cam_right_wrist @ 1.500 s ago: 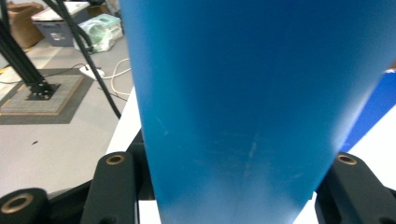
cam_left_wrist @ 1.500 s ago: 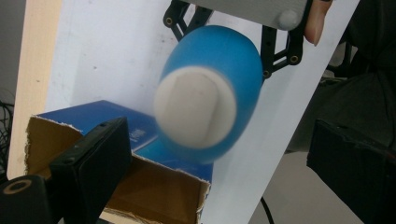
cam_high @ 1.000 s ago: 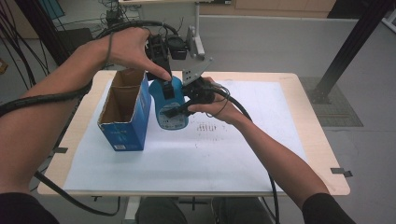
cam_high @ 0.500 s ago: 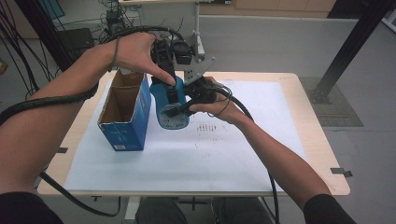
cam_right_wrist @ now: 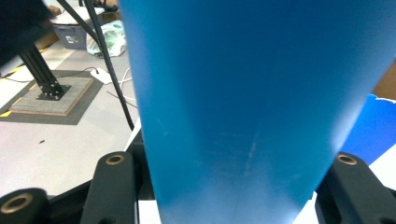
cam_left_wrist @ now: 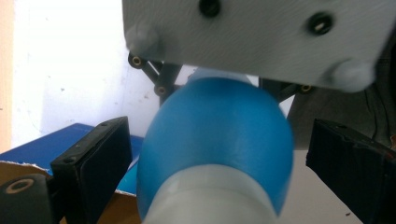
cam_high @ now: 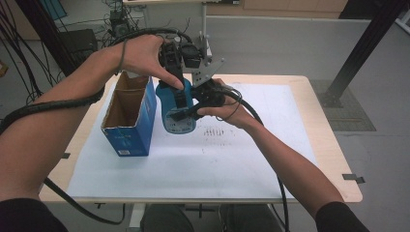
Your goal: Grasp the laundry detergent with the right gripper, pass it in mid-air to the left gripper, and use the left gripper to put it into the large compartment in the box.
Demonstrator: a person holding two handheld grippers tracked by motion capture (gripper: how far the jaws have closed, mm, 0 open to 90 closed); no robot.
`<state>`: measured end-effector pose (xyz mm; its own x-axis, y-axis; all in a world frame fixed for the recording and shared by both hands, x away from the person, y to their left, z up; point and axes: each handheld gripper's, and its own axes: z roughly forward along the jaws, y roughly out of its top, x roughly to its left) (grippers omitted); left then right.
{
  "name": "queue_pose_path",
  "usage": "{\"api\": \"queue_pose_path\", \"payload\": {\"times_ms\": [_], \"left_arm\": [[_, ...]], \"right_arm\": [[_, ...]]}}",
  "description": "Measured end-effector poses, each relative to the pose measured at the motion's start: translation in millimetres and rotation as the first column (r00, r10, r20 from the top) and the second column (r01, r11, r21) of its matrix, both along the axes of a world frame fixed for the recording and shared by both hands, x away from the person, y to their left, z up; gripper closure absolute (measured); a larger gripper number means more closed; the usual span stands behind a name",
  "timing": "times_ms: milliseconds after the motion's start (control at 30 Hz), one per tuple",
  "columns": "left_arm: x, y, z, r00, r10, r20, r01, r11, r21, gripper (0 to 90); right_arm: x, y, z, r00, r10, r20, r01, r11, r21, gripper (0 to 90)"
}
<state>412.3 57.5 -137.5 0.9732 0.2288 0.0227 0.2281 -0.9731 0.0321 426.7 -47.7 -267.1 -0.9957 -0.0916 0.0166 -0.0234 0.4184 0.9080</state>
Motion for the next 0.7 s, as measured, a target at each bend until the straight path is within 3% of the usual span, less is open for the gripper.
{"api": "queue_pose_path", "payload": {"times_ms": [700], "left_arm": [[-1.8,-1.3,4.3,1.0,-0.003,0.003,0.003,0.9999,-0.015,7.2]], "right_arm": [[-0.8,-1.5,1.0,1.0,-0.003,0.002,0.003,1.0,0.004,44.5]]}}
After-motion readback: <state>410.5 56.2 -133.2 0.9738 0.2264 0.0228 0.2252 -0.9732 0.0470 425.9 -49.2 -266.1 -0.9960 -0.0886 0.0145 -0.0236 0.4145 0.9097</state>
